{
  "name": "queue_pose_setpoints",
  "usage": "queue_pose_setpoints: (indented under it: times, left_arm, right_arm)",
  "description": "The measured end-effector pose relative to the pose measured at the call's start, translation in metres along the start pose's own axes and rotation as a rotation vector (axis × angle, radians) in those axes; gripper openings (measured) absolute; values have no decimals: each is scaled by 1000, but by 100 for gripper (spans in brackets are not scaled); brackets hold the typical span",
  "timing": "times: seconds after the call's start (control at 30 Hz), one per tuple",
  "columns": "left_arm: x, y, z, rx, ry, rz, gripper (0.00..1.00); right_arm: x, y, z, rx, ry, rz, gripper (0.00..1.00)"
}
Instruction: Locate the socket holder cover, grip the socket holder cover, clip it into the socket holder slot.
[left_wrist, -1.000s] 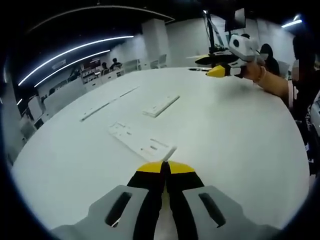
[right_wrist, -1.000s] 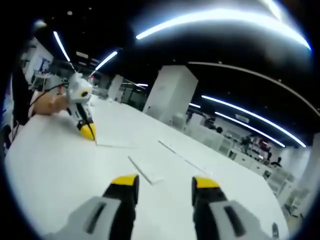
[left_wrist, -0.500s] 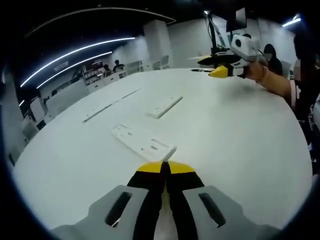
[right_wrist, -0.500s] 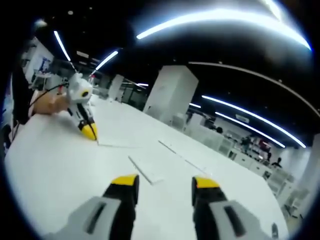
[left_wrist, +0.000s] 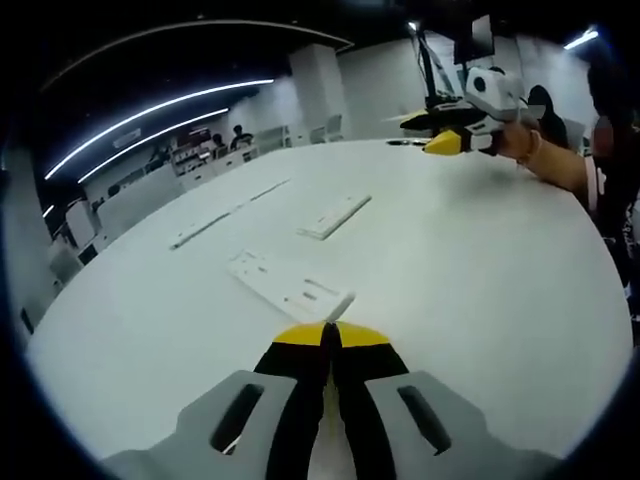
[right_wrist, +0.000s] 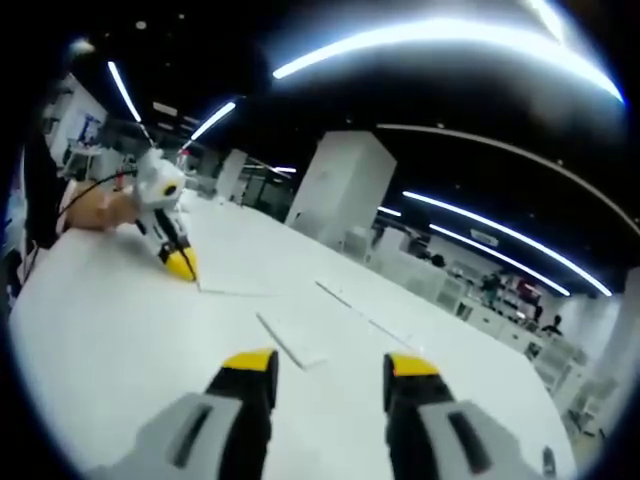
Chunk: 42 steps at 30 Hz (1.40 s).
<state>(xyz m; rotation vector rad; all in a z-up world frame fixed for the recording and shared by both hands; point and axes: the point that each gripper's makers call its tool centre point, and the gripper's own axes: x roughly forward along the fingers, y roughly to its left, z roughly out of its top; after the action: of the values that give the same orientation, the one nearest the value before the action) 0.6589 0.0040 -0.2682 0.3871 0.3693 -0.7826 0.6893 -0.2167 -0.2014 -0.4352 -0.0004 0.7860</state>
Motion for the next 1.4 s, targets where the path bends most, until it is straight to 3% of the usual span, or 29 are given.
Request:
queue_pose_setpoints:
  times: [1.4]
  left_arm:
    - [4,8,2,4,-36,53,3]
  right_arm:
    - [0,1,1,-10,4,-3,44]
